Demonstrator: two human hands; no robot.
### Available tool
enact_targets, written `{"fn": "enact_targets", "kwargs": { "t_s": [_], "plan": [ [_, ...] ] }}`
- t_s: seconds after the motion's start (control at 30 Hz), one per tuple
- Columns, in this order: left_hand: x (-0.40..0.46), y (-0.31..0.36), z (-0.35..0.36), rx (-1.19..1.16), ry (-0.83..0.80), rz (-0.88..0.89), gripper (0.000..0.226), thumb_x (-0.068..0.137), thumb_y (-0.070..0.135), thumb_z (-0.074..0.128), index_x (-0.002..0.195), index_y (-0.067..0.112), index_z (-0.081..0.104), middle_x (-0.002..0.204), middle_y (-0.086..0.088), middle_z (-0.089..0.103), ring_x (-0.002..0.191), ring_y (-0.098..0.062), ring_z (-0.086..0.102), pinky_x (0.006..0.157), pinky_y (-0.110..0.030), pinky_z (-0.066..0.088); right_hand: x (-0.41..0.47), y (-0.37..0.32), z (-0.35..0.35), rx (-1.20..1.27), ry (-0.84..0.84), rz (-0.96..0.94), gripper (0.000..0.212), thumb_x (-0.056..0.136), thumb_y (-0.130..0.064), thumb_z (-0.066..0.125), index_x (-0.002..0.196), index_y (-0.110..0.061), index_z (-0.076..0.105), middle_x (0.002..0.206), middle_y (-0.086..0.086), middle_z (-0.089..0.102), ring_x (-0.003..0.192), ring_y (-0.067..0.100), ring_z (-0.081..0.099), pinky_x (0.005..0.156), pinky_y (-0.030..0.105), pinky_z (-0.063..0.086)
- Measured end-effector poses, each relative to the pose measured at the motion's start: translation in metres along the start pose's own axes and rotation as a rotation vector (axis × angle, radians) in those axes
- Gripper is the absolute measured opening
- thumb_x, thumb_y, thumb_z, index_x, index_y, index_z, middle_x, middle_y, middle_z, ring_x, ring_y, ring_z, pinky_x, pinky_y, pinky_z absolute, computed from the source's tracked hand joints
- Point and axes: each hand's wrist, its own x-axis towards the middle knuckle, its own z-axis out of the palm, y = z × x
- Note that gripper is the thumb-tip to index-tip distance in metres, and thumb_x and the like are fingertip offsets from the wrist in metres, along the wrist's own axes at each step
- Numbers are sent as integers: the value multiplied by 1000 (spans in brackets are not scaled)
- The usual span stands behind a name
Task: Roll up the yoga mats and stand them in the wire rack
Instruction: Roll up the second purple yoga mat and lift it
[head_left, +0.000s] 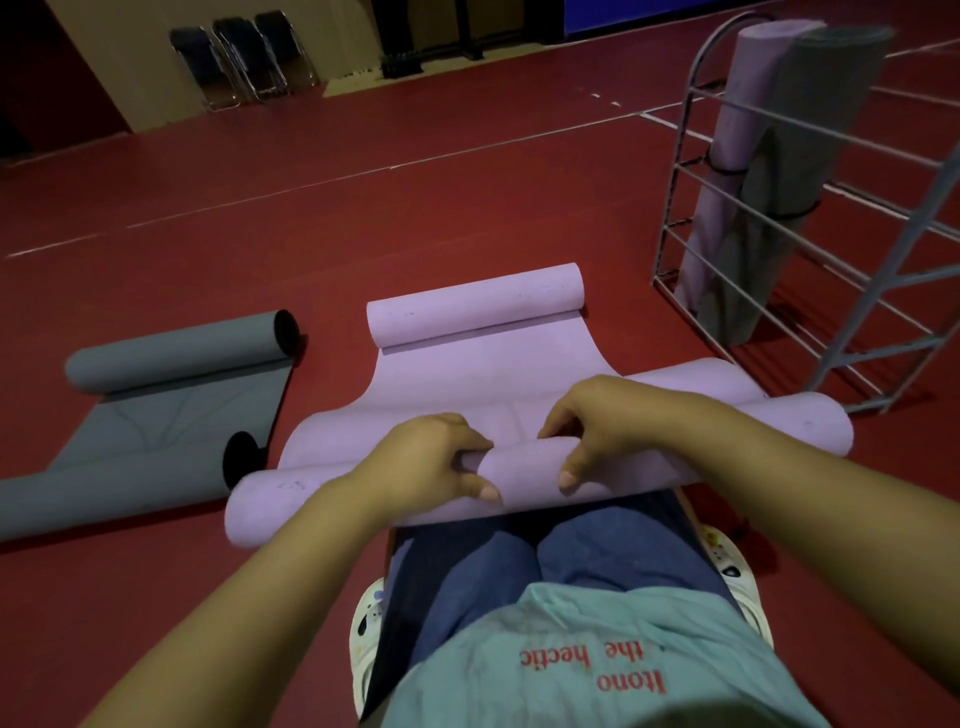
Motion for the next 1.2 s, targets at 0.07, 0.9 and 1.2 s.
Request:
{"fn": "enact_targets", "kwargs": {
  "t_s": [0.07,0.9,1.2],
  "plan": [
    [7,0,-6,6,-67,-1,51,75,50,72,120,26,65,105,3,63,98,-17,57,85,-31,46,-4,1,2,5,34,-5,59,67,-40,82,121,-26,65,118,-8,66,101,11,60,90,25,46],
    [8,-8,4,92,37,35,76,67,45,80,133,19,53,121,-4,54,112,-21,50,94,-28,40,23,20,-12,173,-22,43,44,72,-29,81,114,-24,70,108,-12,70,93,3,63,85,20,45],
    [42,-8,-24,44,-188,-57,59,75,42,75,127,20,60,120,2,64,103,-17,58,83,-23,41,11,15,-12,111,187,20,44,78,-31,75,121,-25,66,123,-11,64,107,3,58,81,12,35]
  ]
}}
